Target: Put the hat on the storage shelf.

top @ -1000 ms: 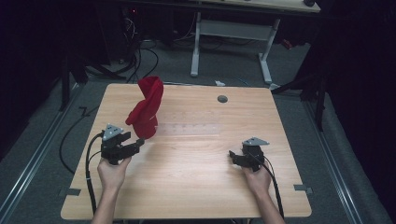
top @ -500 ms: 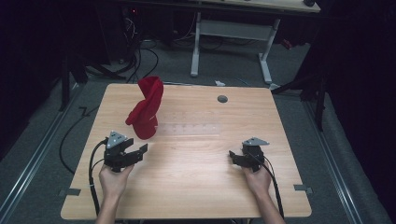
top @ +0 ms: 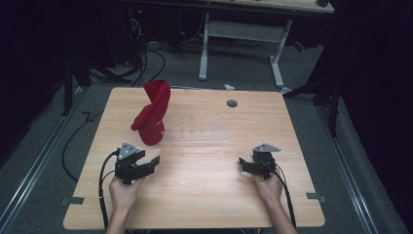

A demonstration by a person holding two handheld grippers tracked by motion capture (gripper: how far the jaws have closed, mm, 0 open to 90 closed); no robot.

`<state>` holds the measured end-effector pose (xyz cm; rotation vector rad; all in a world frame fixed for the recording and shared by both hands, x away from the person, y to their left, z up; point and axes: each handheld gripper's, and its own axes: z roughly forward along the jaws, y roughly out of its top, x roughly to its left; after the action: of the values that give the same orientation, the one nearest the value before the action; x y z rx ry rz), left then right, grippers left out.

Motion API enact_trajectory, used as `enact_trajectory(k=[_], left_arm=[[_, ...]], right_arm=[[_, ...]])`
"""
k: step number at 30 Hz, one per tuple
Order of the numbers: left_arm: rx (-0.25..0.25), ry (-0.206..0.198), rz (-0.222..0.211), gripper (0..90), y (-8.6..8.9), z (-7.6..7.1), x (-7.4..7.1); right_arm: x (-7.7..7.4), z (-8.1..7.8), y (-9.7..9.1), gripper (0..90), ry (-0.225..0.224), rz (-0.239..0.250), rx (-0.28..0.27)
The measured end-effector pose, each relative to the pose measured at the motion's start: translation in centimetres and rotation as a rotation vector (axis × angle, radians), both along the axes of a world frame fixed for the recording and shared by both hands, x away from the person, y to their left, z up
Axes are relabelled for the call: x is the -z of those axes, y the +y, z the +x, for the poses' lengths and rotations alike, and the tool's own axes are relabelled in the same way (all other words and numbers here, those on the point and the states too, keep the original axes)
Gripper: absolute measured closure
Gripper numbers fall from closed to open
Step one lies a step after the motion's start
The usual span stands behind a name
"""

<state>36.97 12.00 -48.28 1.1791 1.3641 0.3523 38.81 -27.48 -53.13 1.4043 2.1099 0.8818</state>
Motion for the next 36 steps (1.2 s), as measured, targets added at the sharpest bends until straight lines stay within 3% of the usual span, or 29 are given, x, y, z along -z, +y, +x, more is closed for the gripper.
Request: enact_trajectory(k=[4,7,18,36], left_arm=[[0.011,-0.004,-0.006,35.9,-0.7,-0.3,0.3],[0.026,-0.012,0.016,35.9,-1.2,-0.6,0.5],[0.060,0.000,0.025,36.3,-2.8,-0.6,1.2],[0.102,0.022,0.106,36.7,-5.2,0.4,3.7]], right_arm=[[0.0,0.0,0.0,31.9,0.000,0.000,0.000],[0.0,0.0,0.0,31.9,0.001,0.002,0.002],[0.0,-0.1,0.0,31.9,0.003,0.003,0.003],[0.0,-0.1,0.0,31.9,0.002,0.002,0.002]])
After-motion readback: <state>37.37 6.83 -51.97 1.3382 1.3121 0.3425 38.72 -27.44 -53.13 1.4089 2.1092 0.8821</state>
